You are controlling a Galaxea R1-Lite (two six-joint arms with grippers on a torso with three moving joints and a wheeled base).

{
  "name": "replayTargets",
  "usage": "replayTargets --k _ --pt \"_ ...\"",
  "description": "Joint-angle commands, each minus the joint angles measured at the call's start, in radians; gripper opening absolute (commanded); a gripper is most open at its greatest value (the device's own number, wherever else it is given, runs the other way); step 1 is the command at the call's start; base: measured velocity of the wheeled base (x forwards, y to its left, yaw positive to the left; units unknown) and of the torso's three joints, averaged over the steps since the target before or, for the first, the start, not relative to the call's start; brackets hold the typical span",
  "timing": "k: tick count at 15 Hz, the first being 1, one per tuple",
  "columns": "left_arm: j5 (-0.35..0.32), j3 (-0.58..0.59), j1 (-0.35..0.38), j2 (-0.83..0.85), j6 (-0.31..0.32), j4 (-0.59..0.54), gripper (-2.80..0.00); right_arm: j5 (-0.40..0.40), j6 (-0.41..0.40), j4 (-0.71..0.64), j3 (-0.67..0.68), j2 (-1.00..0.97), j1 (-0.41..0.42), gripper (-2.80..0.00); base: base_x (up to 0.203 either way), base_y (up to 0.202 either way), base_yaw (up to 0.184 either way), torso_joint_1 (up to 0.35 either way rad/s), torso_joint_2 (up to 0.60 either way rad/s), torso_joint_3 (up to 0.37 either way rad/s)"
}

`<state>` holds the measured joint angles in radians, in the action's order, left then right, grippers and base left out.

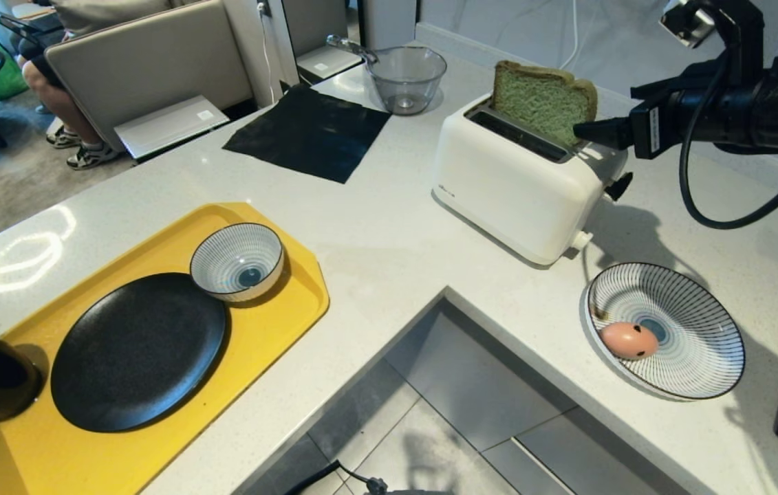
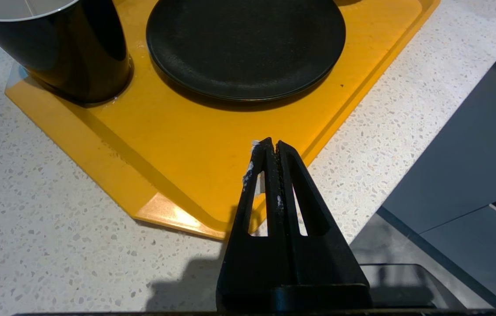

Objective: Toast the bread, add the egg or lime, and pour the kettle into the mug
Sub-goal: Put the bread slices in the toaster, then use a bread toaster

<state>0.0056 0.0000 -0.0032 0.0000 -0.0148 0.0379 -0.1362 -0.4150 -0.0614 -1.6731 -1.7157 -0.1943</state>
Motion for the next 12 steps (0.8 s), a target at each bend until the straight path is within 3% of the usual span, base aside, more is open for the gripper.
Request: replayTargets --k 1,9,10,12 --pt "0.001 0.014 0.0 0.0 -0.001 0.0 -2.8 0.0 0.018 0.043 0.025 0.026 0.001 0.0 0.0 0.0 0.0 0.0 0.0 0.0" --pt "0.001 0.014 0.0 0.0 -0.001 0.0 -2.8 0.01 0.25 0.046 0.218 0.254 0.053 0.0 0.0 0.0 0.0 0.0 0.0 0.0" --pt "0.001 0.014 0.0 0.0 -0.001 0.0 -2.8 0.011 0.287 0.047 0.251 0.284 0.063 -2.8 0.0 0.0 0.0 0.0 0.0 0.0" --pt "0.001 0.014 0.0 0.0 -0.001 0.0 -2.8 0.014 0.308 0.047 0.292 0.305 0.099 -2.8 0.0 0.0 0.0 0.0 0.0 0.0"
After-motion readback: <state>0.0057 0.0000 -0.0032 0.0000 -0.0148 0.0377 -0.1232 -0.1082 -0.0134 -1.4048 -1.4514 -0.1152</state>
